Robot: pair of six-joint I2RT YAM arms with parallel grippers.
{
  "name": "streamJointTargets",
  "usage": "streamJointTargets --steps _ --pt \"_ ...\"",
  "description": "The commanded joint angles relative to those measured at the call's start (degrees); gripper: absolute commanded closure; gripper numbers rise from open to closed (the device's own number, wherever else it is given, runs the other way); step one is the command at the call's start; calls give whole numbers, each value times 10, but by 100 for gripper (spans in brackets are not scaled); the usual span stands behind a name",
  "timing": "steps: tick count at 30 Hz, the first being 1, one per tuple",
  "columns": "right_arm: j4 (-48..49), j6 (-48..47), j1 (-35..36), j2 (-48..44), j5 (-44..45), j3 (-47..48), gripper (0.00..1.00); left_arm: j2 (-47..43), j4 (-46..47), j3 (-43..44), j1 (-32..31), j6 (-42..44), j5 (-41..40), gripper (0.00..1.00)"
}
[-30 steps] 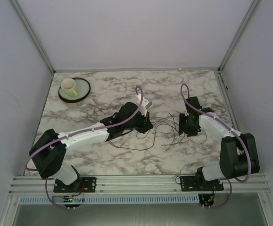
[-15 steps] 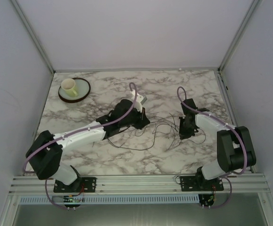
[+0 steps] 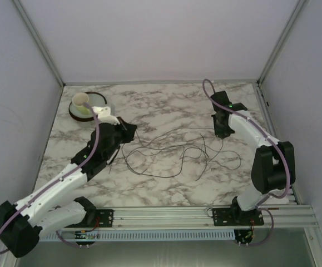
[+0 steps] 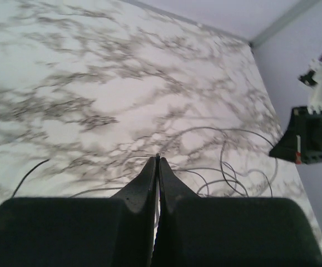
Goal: Zip-tie the wires
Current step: Straighten the cable at the center of the board.
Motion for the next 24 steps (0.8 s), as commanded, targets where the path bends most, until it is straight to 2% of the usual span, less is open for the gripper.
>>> streamJointTargets --steps 1,3,6,12,18,24 --pt "-66 -94 34 39 128 51 100 -62 -63 -45 10 -109 -140 100" --pt "-70 -121 55 55 191 59 100 -87 -90 -69 12 -164 -178 100" --pt "-56 -161 82 66 243 53 100 -123 -134 -99 12 -236 -228 100" --pt "24 -230 114 54 271 15 100 -146 -214 -114 14 -301 -299 100" --pt "109 -308 134 49 296 -43 100 -108 -248 -122 30 -359 -307 100" --pt "181 -372 137 44 319 -98 100 -84 -199 -171 58 -395 -284 100"
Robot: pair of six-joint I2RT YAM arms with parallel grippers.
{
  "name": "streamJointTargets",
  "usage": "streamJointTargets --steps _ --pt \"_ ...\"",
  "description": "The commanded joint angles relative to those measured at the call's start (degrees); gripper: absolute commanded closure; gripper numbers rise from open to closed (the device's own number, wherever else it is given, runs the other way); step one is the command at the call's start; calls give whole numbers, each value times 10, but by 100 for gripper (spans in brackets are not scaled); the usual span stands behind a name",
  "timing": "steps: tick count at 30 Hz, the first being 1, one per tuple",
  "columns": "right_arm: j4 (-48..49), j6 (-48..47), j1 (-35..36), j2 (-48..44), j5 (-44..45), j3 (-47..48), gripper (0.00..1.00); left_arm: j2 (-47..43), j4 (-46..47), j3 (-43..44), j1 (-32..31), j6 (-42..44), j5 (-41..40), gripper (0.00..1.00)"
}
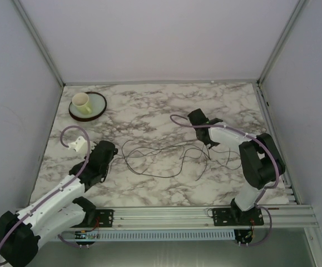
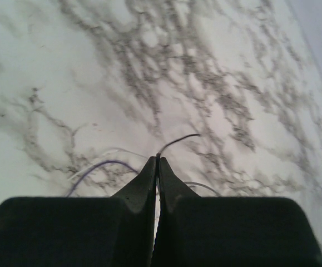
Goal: Zip-tie the wires
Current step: Straighten the cable at the center of the board.
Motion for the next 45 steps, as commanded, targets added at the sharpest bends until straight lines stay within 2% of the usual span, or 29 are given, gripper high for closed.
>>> streamJointTargets --steps 1,16,29,45 --pt "76 -66 4 -22 32 -23 100 22 23 -25 21 -35 2 100" --pt "124 -85 11 3 19 -57 100 121 91 -50 36 -24 30 100" --pt "138 -70 17 36 -29 -64 100 206 142 -55 44 -10 44 100" --pt "145 -55 17 67 -63 -76 100 298 157 -38 50 10 54 100"
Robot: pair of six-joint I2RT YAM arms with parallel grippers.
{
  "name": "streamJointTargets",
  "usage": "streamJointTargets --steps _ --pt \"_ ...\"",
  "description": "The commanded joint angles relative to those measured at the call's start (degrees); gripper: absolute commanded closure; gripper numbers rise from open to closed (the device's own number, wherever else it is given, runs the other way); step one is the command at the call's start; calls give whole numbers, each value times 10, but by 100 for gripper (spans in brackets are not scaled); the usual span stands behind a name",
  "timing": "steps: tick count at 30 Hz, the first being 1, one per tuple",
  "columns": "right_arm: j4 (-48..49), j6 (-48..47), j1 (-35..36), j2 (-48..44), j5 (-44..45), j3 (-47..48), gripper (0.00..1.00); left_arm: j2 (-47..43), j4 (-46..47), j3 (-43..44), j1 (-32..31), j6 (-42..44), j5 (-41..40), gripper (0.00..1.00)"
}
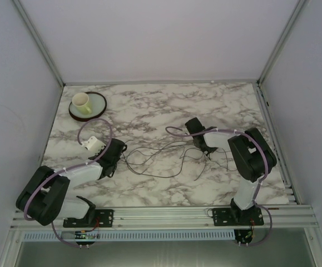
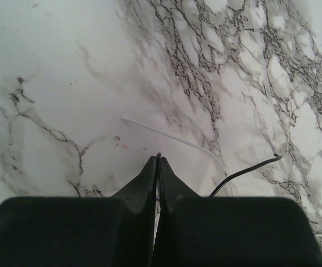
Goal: Zip-tie the wires
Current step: Straighten the cable at the center of the board.
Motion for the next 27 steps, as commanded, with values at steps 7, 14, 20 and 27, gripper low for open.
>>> streamJointTargets --steps 7,14,20,27 --pt "5 22 6 -15 -37 6 92 10 -35 8 5 23 -3 100" --pt "-7 34 0 -56 -78 6 72 -17 -49 17 6 43 -8 100" --pt "-29 48 -2 -67 -78 6 60 -25 -68 34 6 67 -8 100" --pt "-48 67 -8 -142 -82 7 45 -58 -71 24 6 82 -11 90"
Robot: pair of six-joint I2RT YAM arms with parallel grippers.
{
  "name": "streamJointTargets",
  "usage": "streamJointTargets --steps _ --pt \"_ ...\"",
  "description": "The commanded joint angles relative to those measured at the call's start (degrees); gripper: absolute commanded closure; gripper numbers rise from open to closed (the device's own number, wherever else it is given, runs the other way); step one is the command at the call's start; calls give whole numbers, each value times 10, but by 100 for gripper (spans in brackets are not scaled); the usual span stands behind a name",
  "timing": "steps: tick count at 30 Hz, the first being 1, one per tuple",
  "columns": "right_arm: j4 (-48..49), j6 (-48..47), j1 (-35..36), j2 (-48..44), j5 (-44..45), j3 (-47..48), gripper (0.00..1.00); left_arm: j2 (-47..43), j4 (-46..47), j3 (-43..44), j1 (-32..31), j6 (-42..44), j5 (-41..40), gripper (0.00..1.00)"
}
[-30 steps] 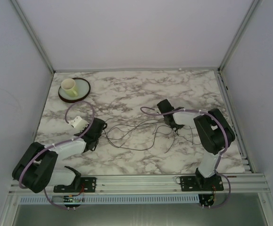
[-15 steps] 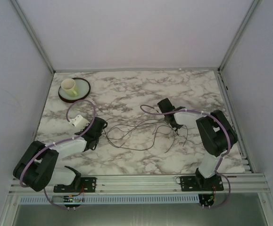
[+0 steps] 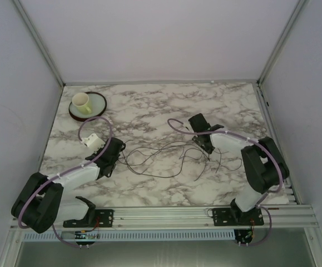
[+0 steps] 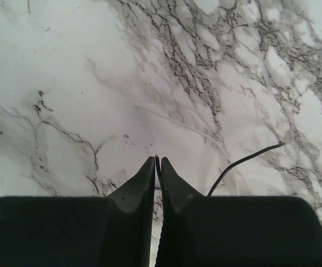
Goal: Zip-tie the wires
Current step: Straighten the cable at the center of the board.
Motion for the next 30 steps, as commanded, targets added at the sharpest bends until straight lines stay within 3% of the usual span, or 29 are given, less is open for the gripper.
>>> streamJointTargets --steps 1,3,8,15,18,21,24,30 --pt "-14 24 -8 -81 -5 5 41 -29 -19 2 4 16 -11 88" --pt "-16 33 -15 -112 -10 -1 36 -36 -19 -7 4 15 -11 83" --pt "-14 66 -55 -168 -38 -12 32 -51 -17 -14 4 17 -11 75" --pt "-17 158 -167 -215 -66 -1 30 -87 -34 -23 4 20 -24 60" --pt "-16 189 -211 -247 -62 -3 20 -114 -45 -35 5 15 -33 53" --pt "3 210 -243 -289 -61 -15 3 -149 -57 -42 7 16 -41 47" --pt "29 226 -267 -333 -57 -35 1 -188 -64 -41 9 33 -53 35" --pt "66 273 -306 -387 -55 -65 1 -256 -83 -24 14 69 -97 1"
